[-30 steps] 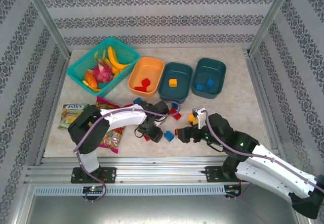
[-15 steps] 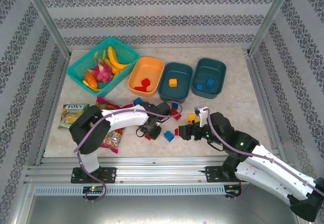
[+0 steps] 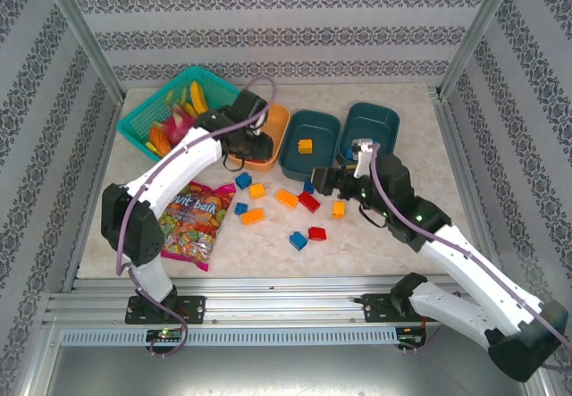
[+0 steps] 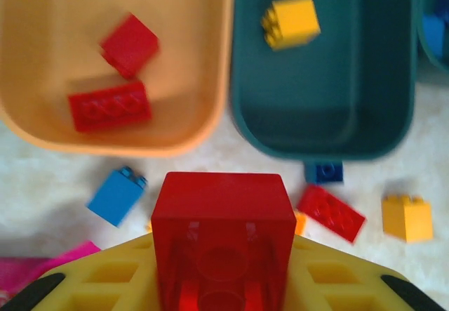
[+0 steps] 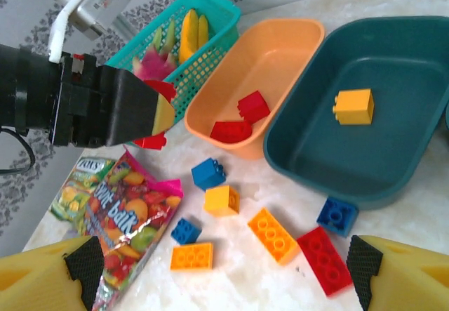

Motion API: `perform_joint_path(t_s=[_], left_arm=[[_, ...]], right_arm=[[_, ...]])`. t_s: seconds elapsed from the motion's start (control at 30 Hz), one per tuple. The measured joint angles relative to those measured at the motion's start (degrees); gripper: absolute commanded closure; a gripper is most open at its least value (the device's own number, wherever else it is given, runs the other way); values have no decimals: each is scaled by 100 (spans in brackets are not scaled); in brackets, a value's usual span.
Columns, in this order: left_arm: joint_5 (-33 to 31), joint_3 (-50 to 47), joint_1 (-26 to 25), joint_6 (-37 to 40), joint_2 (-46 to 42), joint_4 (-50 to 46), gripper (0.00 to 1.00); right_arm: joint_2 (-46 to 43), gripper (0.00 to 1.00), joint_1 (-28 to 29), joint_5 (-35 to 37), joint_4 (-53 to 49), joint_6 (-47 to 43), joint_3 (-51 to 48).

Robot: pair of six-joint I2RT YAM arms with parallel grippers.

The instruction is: Sort the legos into containers by color

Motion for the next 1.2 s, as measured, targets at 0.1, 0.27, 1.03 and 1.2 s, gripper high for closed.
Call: perform_joint_path(t_s=[0.1,0.27,1.03,1.2], left_arm=[[-9,577,313,0,551,-52,62],[-153,1331,651,-7,1600,-291,62],[-1515,3158,772,0,3646,-933,61],[-1764,3178,772,2,3840,-1014,54]], right_arm=[[629,9,-118,-98,96,94,424],[1534,9,-227,-271,103,229,1025],[1989,9,-505,-671,584,549,1040],[2177,9,-564,-730,739,614,1040]])
